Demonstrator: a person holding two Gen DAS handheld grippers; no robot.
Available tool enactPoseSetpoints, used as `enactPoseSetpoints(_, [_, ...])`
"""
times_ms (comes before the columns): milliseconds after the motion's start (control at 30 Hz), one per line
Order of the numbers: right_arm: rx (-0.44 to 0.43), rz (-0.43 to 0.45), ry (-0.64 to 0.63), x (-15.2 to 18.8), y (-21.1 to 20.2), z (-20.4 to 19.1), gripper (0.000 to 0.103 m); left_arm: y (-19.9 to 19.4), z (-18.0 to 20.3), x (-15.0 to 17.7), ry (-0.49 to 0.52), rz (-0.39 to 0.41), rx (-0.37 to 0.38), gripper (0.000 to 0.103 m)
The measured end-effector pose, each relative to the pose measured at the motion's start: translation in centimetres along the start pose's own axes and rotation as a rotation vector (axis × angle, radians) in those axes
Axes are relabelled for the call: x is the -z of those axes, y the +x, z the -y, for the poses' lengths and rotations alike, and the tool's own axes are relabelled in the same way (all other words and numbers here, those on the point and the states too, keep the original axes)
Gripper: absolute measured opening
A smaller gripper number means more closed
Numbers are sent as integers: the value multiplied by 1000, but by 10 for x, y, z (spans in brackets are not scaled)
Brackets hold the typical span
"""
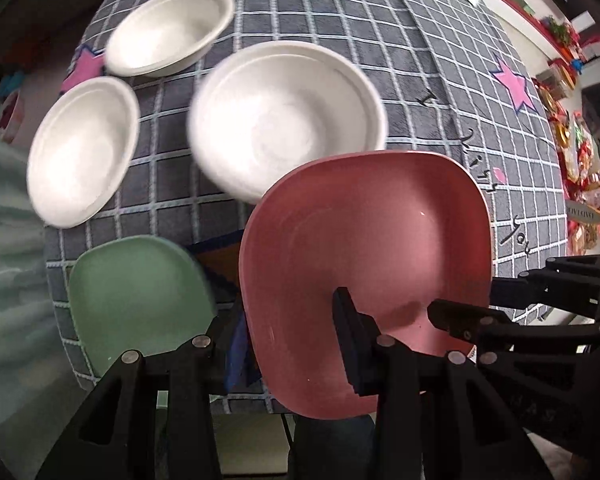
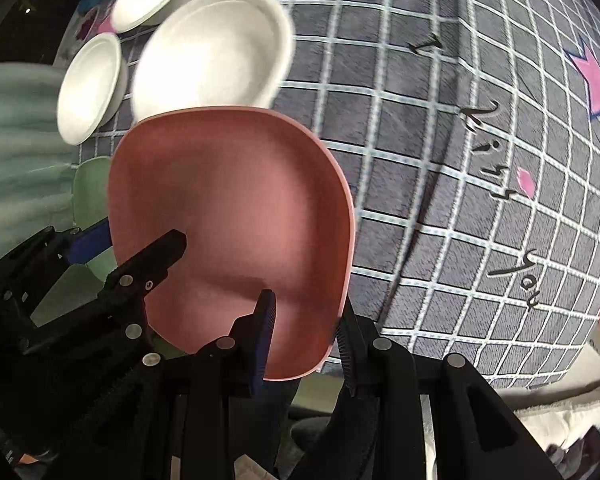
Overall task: Organize plates and bowls
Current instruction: 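Carry the pink plate with both tools and lower it onto the green plate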
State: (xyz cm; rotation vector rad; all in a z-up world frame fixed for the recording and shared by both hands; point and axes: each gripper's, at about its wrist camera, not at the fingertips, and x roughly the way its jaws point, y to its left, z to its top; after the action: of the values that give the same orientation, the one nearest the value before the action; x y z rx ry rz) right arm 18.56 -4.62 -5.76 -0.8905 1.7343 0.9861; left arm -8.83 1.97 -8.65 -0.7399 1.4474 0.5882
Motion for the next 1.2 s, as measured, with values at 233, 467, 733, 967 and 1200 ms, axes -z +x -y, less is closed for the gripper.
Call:
enactPoseSetpoints(233, [17, 1, -87, -6, -7, -36, 33, -4, -20, 7, -53, 14, -20, 42])
enactPoseSetpoints(467, [38, -5, -178, -13, -10, -78, 33, -2, -47, 12, -119, 20, -44, 42])
enactPoseSetpoints(733, [42, -40, -260, -16, 0, -106, 33, 1, -79, 27, -191, 6, -61, 42])
enactPoseSetpoints(967, [26, -75, -310, -17, 12, -128, 33, 6, -103, 37, -232, -12, -85, 42])
enactPoseSetpoints(1200, [9, -102, -326, -16, 32, -147, 33, 13, -121, 42, -253, -28, -103, 42])
